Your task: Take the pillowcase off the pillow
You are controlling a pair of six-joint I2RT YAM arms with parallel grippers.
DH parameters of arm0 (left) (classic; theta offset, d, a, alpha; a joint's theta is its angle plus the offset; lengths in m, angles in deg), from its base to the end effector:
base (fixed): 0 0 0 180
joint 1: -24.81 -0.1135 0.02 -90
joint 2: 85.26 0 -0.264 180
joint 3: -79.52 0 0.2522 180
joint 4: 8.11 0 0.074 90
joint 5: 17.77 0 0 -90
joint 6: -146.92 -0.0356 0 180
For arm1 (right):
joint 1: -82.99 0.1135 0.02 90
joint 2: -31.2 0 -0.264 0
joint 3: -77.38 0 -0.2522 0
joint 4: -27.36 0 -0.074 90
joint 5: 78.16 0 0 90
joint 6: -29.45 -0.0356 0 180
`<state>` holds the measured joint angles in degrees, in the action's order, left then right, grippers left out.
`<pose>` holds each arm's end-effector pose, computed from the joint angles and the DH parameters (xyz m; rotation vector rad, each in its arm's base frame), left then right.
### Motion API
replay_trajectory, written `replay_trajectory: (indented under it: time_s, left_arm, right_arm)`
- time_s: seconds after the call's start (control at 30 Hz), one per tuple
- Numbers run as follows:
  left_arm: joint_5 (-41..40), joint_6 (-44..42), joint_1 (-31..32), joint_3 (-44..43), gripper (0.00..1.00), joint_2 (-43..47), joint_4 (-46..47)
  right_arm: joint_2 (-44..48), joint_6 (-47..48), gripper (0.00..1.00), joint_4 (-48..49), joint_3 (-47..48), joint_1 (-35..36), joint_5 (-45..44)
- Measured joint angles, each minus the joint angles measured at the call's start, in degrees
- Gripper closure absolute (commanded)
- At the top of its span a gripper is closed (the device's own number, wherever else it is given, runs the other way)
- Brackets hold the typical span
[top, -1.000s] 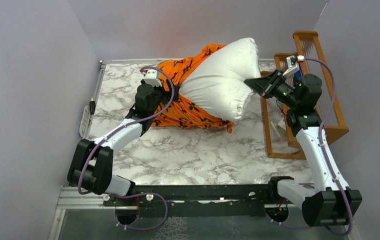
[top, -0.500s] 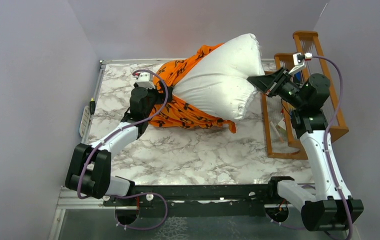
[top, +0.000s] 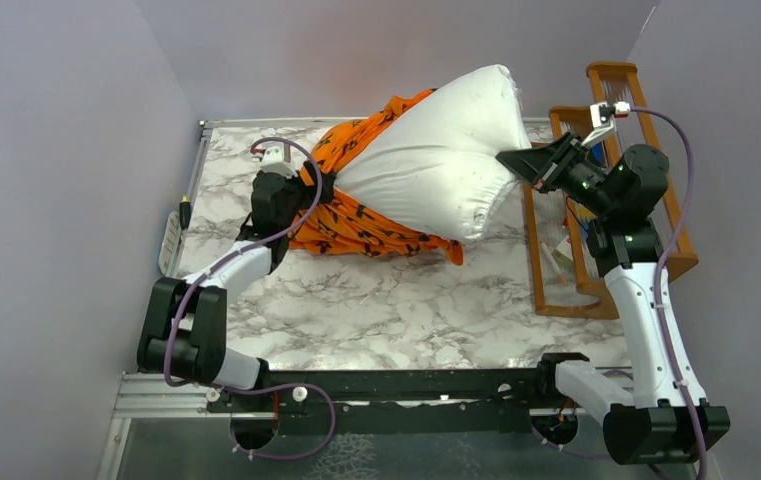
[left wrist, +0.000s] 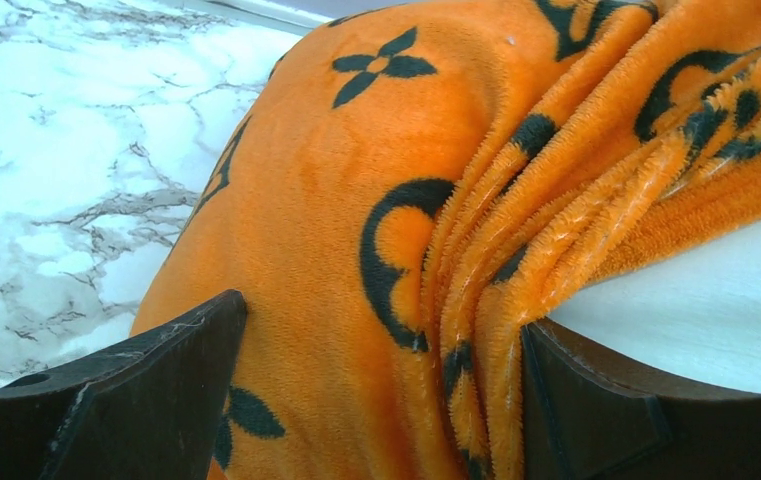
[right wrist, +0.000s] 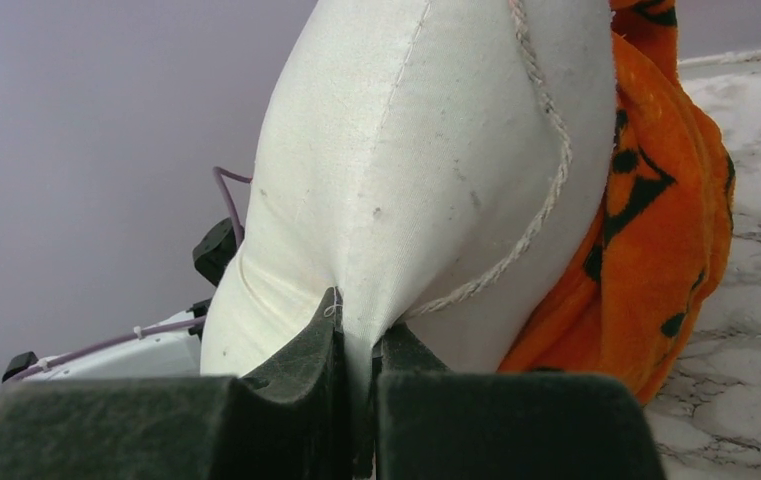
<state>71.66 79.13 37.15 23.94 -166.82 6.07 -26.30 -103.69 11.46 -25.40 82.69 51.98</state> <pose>0.3080 -0.0670 0.2418 -0.1618 1.7893 -0.4250 0.2167 0.0218 0.4280 0.0110 1.6285 1.1082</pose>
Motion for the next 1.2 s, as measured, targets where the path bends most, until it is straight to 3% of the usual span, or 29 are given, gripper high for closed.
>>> replay_trajectory:
  time_s: [0.43,0.63,0.73,0.87,1.2]
  left_arm:
    - [5.11,4.5,-2.56,0.96,0.18,4.72,-2.71]
    - [6.21,1.79,0.87,-3.1,0.13,8.87,-10.12]
    - [7.43,-1.38,2.93,-7.96,0.03,8.92,-14.49]
    - [9.94,-4.39,3.89,-11.96,0.01,10.16,-18.97]
    - [18.84,-10.95,4.26,-15.82,0.01,23.78,-24.17]
  right_arm:
    - [-0.15,-0.79,0.99,0.7,0.76,-0.09,1.88]
    - [-0.76,-3.85,0.99,9.97,-2.6,-0.74,2.75]
    - [-2.16,-4.0,0.99,12.9,-3.08,-0.61,2.56]
    - [-7.78,-0.72,0.99,13.0,0.13,3.96,-1.03]
    - [-14.78,3.34,0.99,8.85,8.41,14.71,-10.97]
